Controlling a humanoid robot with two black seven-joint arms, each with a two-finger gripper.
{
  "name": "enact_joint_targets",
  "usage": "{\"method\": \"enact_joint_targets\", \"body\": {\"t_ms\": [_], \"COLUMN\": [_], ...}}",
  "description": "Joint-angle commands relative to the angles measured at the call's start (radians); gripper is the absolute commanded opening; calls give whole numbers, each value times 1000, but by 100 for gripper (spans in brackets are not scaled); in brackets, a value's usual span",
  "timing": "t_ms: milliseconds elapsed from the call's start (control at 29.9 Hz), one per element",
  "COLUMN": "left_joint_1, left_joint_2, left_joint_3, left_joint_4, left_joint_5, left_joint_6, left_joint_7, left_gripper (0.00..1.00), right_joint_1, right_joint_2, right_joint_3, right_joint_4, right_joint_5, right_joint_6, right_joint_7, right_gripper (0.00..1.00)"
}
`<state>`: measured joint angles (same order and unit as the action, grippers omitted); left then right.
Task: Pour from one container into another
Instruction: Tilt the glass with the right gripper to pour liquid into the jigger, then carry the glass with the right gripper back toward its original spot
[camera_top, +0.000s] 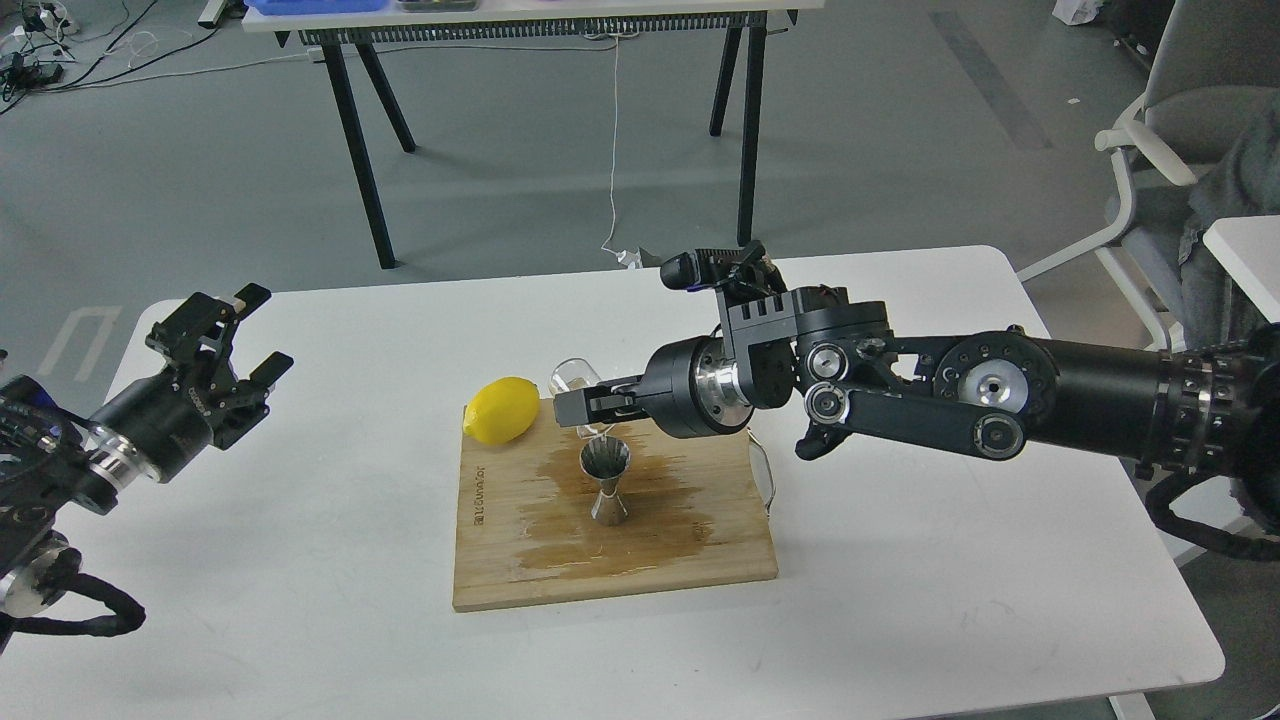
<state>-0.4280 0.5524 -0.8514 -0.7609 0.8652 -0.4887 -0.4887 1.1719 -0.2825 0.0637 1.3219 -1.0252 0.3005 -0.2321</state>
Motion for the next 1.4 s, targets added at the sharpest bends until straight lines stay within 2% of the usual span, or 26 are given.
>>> {"method": "enact_joint_targets", "body": {"t_ms": [0, 668, 1370], "left_joint_1": [0, 0, 0], "left_joint_2": [0, 1, 0], "left_joint_3": [0, 0, 0], "left_joint_4": [0, 0, 0], "left_joint_5": [0, 0, 0], "left_joint_6": [0, 0, 0], "left_joint_7": [0, 0, 0], "left_gripper": [99, 99, 99], "right_joint_1": [0, -1, -6], "right_joint_2": [-1, -7, -18], "right_joint_3": [-2, -21, -22], "right_joint_4": [0, 0, 2], "right_joint_5": [-12, -92, -108], "right_joint_6": [-1, -1, -11], "right_joint_7": [5, 60, 93], "right_gripper": [15, 15, 15]}}
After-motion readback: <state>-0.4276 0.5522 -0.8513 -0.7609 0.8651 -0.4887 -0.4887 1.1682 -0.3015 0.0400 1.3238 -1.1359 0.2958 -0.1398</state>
